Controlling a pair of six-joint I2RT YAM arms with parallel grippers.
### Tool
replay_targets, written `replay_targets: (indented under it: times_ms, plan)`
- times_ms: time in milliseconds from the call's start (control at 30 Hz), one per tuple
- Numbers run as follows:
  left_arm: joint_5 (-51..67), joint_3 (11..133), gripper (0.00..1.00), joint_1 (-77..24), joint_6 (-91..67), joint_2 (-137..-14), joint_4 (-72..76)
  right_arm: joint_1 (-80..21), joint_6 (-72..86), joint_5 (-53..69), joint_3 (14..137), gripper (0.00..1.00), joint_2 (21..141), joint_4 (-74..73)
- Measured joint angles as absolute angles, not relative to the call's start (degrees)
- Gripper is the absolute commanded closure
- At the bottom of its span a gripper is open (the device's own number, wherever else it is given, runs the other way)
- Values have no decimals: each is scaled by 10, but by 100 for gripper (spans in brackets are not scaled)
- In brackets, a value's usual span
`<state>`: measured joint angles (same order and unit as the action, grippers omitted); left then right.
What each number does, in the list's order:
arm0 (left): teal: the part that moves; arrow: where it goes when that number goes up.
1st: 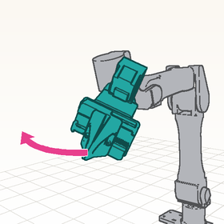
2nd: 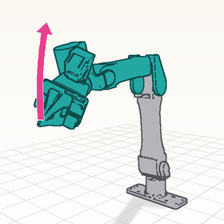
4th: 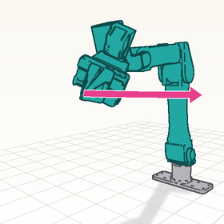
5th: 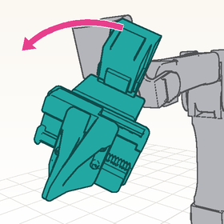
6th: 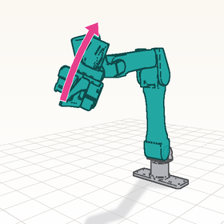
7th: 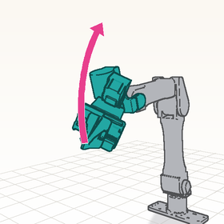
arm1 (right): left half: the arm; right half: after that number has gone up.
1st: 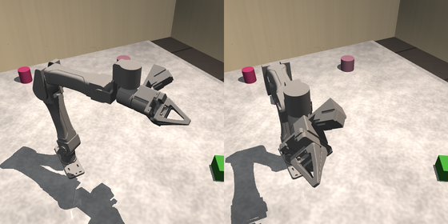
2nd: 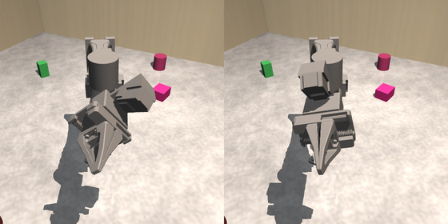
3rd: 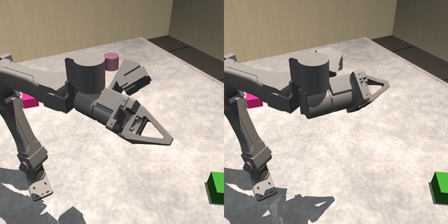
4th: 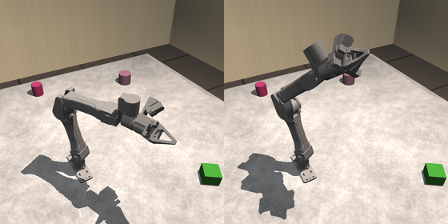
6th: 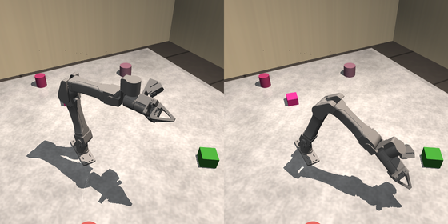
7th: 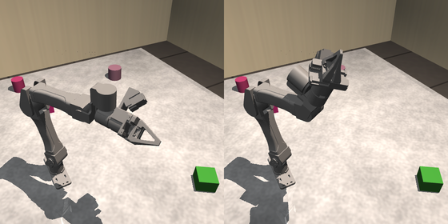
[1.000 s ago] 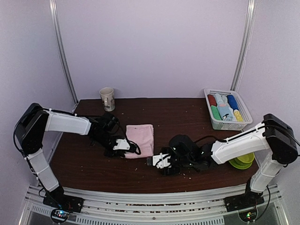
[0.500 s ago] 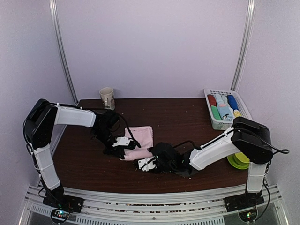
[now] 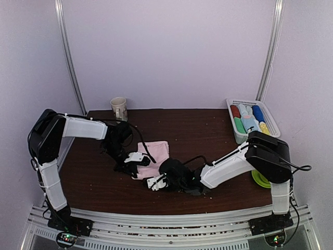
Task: Roll the towels
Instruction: Roll the towel at the center of the board.
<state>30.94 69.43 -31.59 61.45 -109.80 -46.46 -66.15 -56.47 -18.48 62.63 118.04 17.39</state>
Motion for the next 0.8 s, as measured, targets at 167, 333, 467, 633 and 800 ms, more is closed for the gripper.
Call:
replay_targets:
  times_ms: [167, 333, 467, 633, 800]
  plan:
    - [310, 697, 100, -314, 615, -1100, -467, -662, -545, -178, 633, 100, 1180, 144]
    - [312, 695, 78, -309, 613, -1098, -468, -660, -508, -157, 658, 100, 1180, 93]
    - [307, 672, 55, -303, 611, -1073, -459, -653, -469, -122, 679, 100, 1180, 55]
    - [280, 611, 41, -299, 607, -1001, -432, -640, -418, -71, 698, 100, 1180, 16]
    - [247, 540, 41, -295, 603, -922, -376, -622, -374, -11, 743, 100, 1188, -55]
